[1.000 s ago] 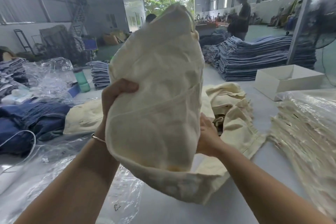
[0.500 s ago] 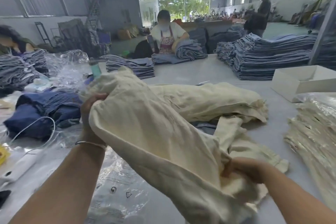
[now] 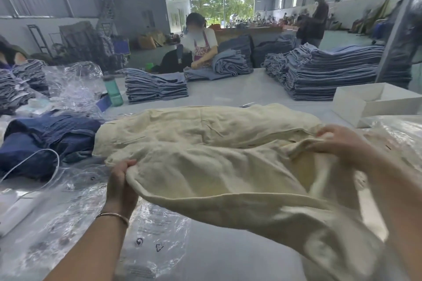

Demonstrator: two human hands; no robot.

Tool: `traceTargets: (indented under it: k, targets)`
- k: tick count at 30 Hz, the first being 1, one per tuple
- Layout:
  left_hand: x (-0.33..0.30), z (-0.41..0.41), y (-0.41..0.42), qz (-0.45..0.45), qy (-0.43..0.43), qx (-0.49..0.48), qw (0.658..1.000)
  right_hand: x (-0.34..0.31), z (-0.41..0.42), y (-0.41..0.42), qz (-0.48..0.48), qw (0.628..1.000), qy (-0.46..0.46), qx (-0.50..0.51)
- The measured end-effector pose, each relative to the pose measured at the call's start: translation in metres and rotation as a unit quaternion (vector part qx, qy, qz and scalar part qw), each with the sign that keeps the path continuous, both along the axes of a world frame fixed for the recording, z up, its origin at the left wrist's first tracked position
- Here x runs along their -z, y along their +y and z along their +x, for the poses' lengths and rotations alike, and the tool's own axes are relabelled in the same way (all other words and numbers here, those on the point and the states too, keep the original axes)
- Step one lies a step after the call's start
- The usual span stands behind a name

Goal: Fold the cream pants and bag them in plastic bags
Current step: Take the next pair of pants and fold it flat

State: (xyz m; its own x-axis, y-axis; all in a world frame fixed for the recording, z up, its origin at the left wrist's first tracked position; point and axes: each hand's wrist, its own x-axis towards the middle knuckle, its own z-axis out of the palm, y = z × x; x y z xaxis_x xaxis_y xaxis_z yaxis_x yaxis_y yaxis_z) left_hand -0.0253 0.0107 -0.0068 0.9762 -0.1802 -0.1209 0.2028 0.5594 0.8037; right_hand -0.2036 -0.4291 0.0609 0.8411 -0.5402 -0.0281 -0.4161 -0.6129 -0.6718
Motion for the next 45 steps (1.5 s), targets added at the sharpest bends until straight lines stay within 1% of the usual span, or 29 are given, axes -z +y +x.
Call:
traceTargets:
  k: [1,2,3,4,5,6,8,9,11,13,14,16,20,23,26,27,28,29,31,33,34,35,36,38,39,40,42,44,45]
  targets:
    - [0.012,0.005,0.01,0.08,0.025,-0.054,0.995,0.01,0.012,0.011,-0.081,0.996,-0.017,0.02]
    - [0.029,0.009,0.022,0.176,0.057,-0.113,0.976,0.022,0.021,0.027,-0.125,0.992,-0.017,0.011]
    - [0.044,0.013,0.036,0.261,0.079,-0.148,0.951,0.038,0.03,0.043,-0.153,0.988,-0.003,-0.022]
    - [0.056,0.013,0.048,0.337,0.087,-0.155,0.924,0.055,0.034,0.053,-0.143,0.987,0.025,-0.064]
    - [0.068,0.012,0.057,0.417,0.089,-0.148,0.892,0.07,0.035,0.06,-0.129,0.984,0.067,-0.103]
    - [0.08,0.011,0.064,0.499,0.086,-0.143,0.85,0.087,0.033,0.061,-0.103,0.978,0.123,-0.134]
    - [0.096,0.007,0.068,0.644,0.051,-0.134,0.752,0.114,0.026,0.062,-0.062,0.945,0.253,-0.195]
    - [0.101,0.003,0.063,0.692,0.013,-0.112,0.713,0.128,0.022,0.068,-0.069,0.921,0.316,-0.218]
    - [0.111,-0.005,0.047,0.765,-0.086,-0.011,0.638,0.153,0.013,0.079,-0.129,0.884,0.391,-0.22]
    - [0.122,-0.012,0.023,0.815,-0.187,0.128,0.534,0.172,0.007,0.092,-0.163,0.875,0.413,-0.193]
    - [0.126,-0.017,0.011,0.818,-0.224,0.185,0.496,0.178,0.006,0.097,-0.175,0.878,0.407,-0.18]
    - [0.135,-0.026,-0.008,0.811,-0.265,0.263,0.449,0.185,0.006,0.101,-0.203,0.886,0.386,-0.16]
    - [0.149,-0.043,-0.032,0.795,-0.304,0.325,0.412,0.186,0.01,0.11,-0.25,0.898,0.307,-0.19]
    - [0.146,-0.044,-0.042,0.823,-0.313,0.278,0.382,0.163,0.014,0.109,-0.287,0.889,0.29,-0.209]
    - [0.132,-0.045,-0.049,0.839,-0.359,0.243,0.328,0.105,0.025,0.097,-0.237,0.896,0.31,-0.211]
    - [0.124,-0.046,-0.053,0.834,-0.372,0.239,0.33,0.083,0.029,0.093,-0.223,0.894,0.319,-0.221]
    - [0.114,-0.046,-0.057,0.826,-0.379,0.233,0.345,0.06,0.032,0.09,-0.223,0.884,0.335,-0.237]
    - [0.101,-0.047,-0.061,0.817,-0.385,0.216,0.371,0.038,0.036,0.087,-0.239,0.869,0.353,-0.251]
    - [0.072,-0.045,-0.064,0.791,-0.386,0.167,0.443,0.001,0.042,0.083,-0.292,0.85,0.367,-0.239]
    - [0.044,-0.037,-0.06,0.759,-0.425,0.068,0.488,-0.026,0.049,0.079,-0.338,0.873,0.301,-0.183]
    - [0.032,-0.033,-0.056,0.739,-0.454,-0.001,0.497,-0.033,0.054,0.077,-0.357,0.891,0.242,-0.145]
    - [0.022,-0.028,-0.052,0.725,-0.473,-0.073,0.495,-0.035,0.061,0.076,-0.381,0.9,0.181,-0.112]
    - [0.016,-0.023,-0.049,0.716,-0.479,-0.129,0.492,-0.033,0.067,0.076,-0.415,0.894,0.139,-0.092]
    - [0.014,-0.015,-0.047,0.734,-0.442,-0.164,0.488,-0.012,0.078,0.079,-0.465,0.876,0.1,-0.083]
    - [0.019,-0.013,-0.045,0.753,-0.415,-0.158,0.485,0.005,0.082,0.081,-0.458,0.879,0.096,-0.088]
    - [0.029,-0.014,-0.044,0.779,-0.382,-0.134,0.479,0.026,0.082,0.082,-0.433,0.89,0.107,-0.094]
    - [0.056,-0.021,-0.039,0.837,-0.305,-0.049,0.451,0.075,0.075,0.076,-0.345,0.916,0.178,-0.097]
    - [0.089,-0.032,-0.034,0.864,-0.266,0.038,0.425,0.123,0.056,0.067,-0.274,0.92,0.265,-0.092]
    - [0.103,-0.039,-0.032,0.864,-0.257,0.078,0.425,0.144,0.045,0.063,-0.249,0.92,0.292,-0.079]
